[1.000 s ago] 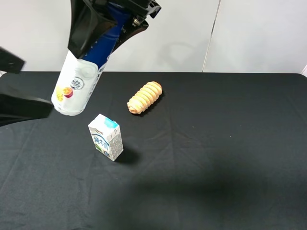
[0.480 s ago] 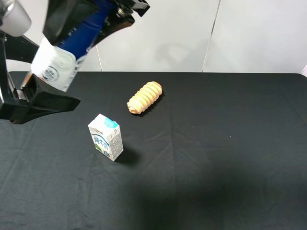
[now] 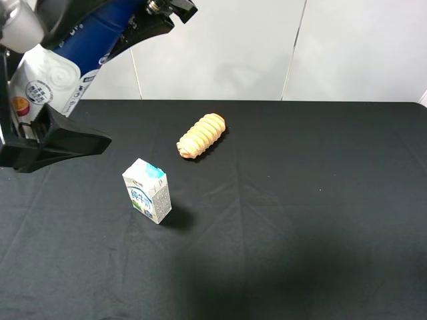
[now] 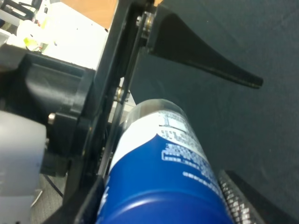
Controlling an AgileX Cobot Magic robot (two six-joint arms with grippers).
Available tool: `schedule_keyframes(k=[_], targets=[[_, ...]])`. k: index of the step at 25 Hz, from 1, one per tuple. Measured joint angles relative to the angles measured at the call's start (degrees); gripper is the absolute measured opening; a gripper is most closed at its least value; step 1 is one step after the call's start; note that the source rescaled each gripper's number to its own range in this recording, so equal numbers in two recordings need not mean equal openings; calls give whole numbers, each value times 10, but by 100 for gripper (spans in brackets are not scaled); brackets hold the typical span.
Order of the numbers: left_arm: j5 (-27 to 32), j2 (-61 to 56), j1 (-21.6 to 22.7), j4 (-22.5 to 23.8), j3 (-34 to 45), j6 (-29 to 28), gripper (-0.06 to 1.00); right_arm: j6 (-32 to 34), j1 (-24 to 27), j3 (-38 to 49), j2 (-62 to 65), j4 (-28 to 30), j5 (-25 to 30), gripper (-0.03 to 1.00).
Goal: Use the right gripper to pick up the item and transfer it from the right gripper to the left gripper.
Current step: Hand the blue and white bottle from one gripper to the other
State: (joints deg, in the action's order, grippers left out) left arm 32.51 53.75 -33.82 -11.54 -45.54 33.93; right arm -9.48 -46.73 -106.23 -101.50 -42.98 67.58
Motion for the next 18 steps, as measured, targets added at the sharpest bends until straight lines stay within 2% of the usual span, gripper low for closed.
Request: schedule_keyframes(k=[14, 16, 18], targets=[[-16, 0, 0, -28, 0, 1, 93, 0, 0, 0, 0, -1, 0, 2], [-16, 0, 0, -28, 0, 1, 89, 0, 0, 0, 0, -1, 0, 2], [-16, 0, 0, -28, 0, 1, 76, 0, 0, 0, 0, -1, 0, 2]])
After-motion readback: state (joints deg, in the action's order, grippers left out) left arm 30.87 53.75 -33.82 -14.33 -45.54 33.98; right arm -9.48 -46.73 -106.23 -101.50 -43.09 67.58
